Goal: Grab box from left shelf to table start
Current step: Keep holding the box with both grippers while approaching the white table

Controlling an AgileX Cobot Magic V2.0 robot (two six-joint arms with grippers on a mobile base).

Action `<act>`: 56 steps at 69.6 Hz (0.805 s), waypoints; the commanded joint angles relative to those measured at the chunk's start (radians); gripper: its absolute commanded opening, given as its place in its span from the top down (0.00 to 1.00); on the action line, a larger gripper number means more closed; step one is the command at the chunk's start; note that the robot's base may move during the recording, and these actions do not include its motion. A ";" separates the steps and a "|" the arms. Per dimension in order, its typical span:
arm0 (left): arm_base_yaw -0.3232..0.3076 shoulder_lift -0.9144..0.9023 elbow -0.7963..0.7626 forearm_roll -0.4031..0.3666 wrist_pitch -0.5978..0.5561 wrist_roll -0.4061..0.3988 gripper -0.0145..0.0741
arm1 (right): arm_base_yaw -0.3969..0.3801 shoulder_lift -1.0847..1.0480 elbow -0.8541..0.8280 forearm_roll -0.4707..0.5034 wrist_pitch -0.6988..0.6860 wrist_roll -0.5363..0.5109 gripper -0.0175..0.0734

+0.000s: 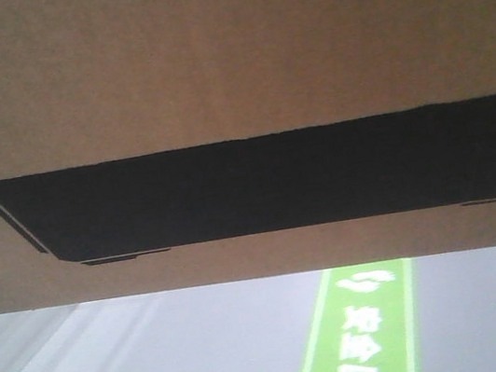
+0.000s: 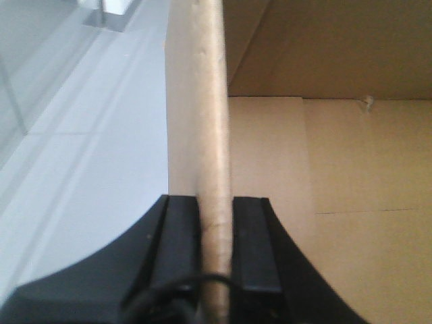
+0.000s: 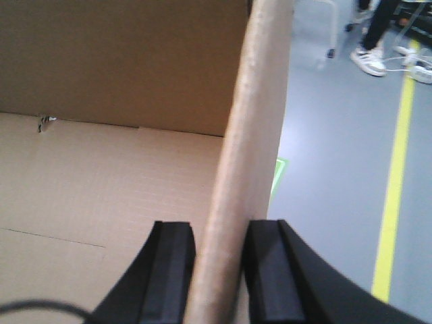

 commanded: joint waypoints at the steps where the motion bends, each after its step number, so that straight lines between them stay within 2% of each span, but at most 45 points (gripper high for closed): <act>1: -0.017 -0.008 -0.044 -0.126 -0.160 -0.002 0.95 | 0.000 0.006 -0.035 0.062 -0.176 0.004 0.75; 56: -0.017 -0.008 -0.044 -0.126 -0.160 -0.002 0.95 | 0.000 0.006 -0.035 0.062 -0.176 0.004 0.75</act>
